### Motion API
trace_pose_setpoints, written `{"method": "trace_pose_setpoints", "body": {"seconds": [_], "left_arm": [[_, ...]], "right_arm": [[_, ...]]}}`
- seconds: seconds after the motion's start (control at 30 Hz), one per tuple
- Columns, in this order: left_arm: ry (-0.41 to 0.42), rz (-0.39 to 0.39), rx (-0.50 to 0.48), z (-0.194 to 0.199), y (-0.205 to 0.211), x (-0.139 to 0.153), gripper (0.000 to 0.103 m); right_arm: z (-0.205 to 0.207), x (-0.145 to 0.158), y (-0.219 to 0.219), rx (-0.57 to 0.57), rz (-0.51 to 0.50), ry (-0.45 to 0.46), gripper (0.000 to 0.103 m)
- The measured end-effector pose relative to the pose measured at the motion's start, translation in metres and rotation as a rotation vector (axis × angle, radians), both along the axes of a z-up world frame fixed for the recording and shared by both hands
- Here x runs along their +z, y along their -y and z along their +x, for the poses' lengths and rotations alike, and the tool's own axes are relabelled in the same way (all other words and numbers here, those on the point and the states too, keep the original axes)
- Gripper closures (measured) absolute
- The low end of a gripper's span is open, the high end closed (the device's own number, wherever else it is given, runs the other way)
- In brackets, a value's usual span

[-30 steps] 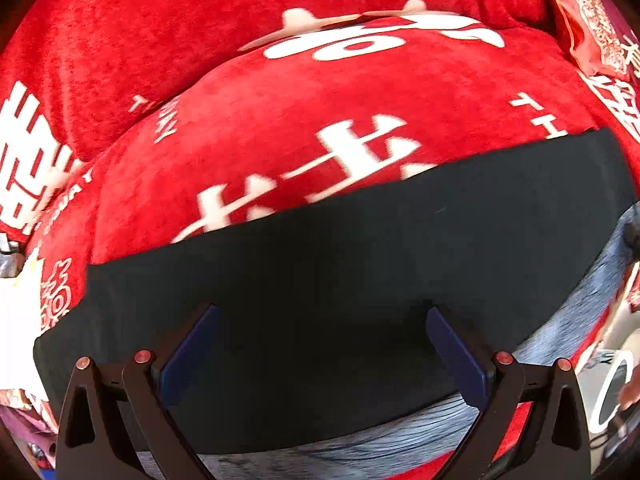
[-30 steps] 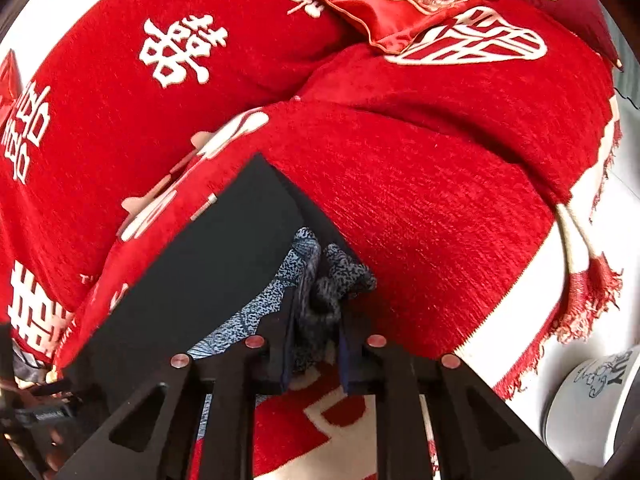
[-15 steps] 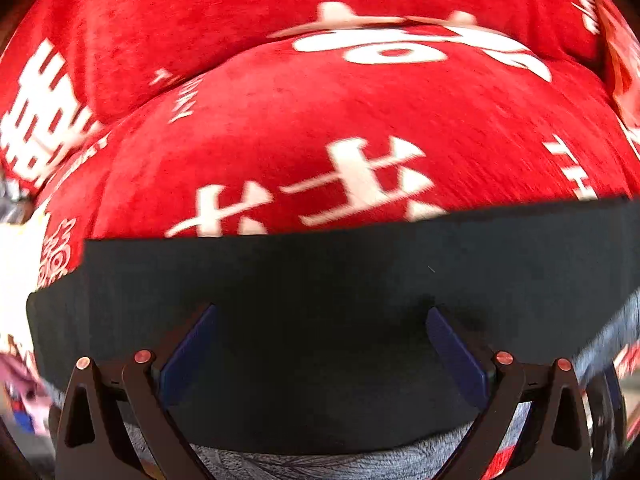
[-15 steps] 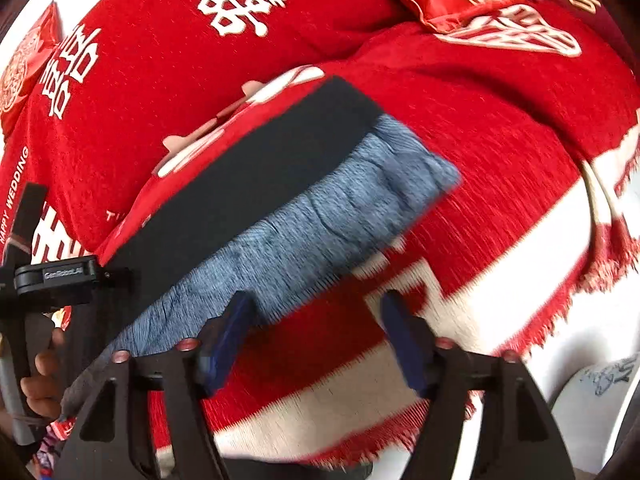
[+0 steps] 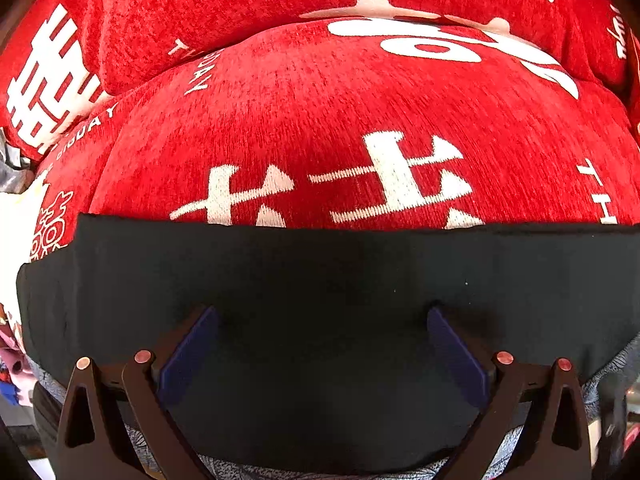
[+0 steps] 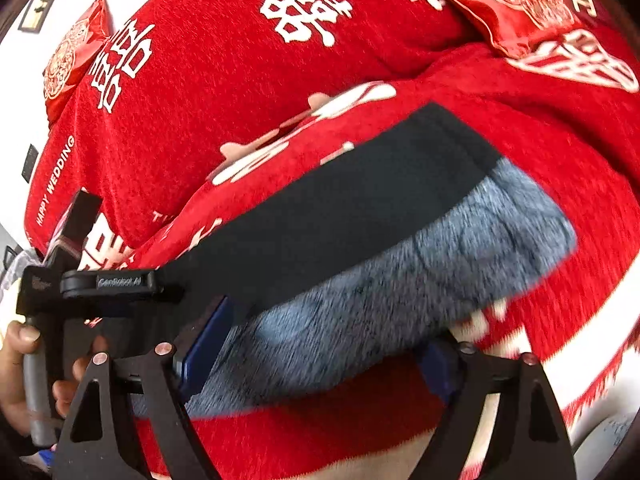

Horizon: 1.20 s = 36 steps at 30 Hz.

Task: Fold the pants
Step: 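Lift and fold the band edge with the right gripper while the left gripper holds the trousers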

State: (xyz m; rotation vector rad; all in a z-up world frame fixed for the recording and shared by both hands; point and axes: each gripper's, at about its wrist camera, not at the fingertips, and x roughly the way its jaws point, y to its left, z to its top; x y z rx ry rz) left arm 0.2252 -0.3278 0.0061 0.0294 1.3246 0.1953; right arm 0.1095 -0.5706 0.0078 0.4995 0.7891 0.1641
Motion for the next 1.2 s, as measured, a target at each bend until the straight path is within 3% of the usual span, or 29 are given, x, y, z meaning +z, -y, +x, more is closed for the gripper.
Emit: {"method": "trace_pose_setpoints", "body": {"seconds": [0.2,0.23,0.27,0.37,0.6,0.77,0.93,1.03,1.07,1.1,1.17,1.2], "left_arm": [[0.014,-0.004,0.003,0.0,-0.002,-0.001,0.0],[0.014,-0.005,0.004,-0.001,-0.003,-0.001,0.0],[0.015,-0.008,0.005,-0.001,-0.003,-0.002,0.0],[0.023,-0.009,0.002,-0.001,-0.002,-0.002,0.0],[0.078,0.01,-0.033,-0.007,0.001,-0.002,0.0],[0.055,-0.012,-0.054,-0.011,-0.008,0.009,0.0],[0.114,-0.042,-0.029,-0.036,-0.043,0.031,0.0],[0.058,-0.051,0.002,-0.046,-0.064,0.018,0.0],[0.006,-0.028,-0.002,-0.046,-0.066,0.004,0.0],[0.015,-0.044,-0.015,-0.047,-0.068,0.0,0.0],[0.016,-0.041,-0.048,-0.045,-0.068,0.005,0.0],[-0.004,-0.076,-0.039,-0.044,-0.074,0.01,0.0]], "right_arm": [[0.035,0.002,-0.009,0.009,-0.031,0.006,0.027],[0.038,0.003,-0.012,0.021,-0.051,-0.002,0.041],[0.04,0.003,-0.014,0.029,-0.069,-0.016,0.062],[0.038,0.005,-0.014,0.042,-0.094,-0.034,0.075],[0.038,0.021,-0.035,0.042,-0.243,-0.075,0.078],[0.028,0.065,-0.068,0.067,-0.426,0.012,0.081],[0.014,0.104,-0.115,0.108,-0.618,0.107,0.081],[0.01,0.106,-0.15,0.132,-0.784,0.144,0.081],[0.01,0.105,-0.158,0.139,-0.809,0.145,0.082],[0.01,0.105,-0.164,0.147,-0.826,0.145,0.082],[0.01,0.106,-0.174,0.156,-0.853,0.145,0.082],[0.009,0.108,-0.18,0.163,-0.872,0.15,0.082]]}}
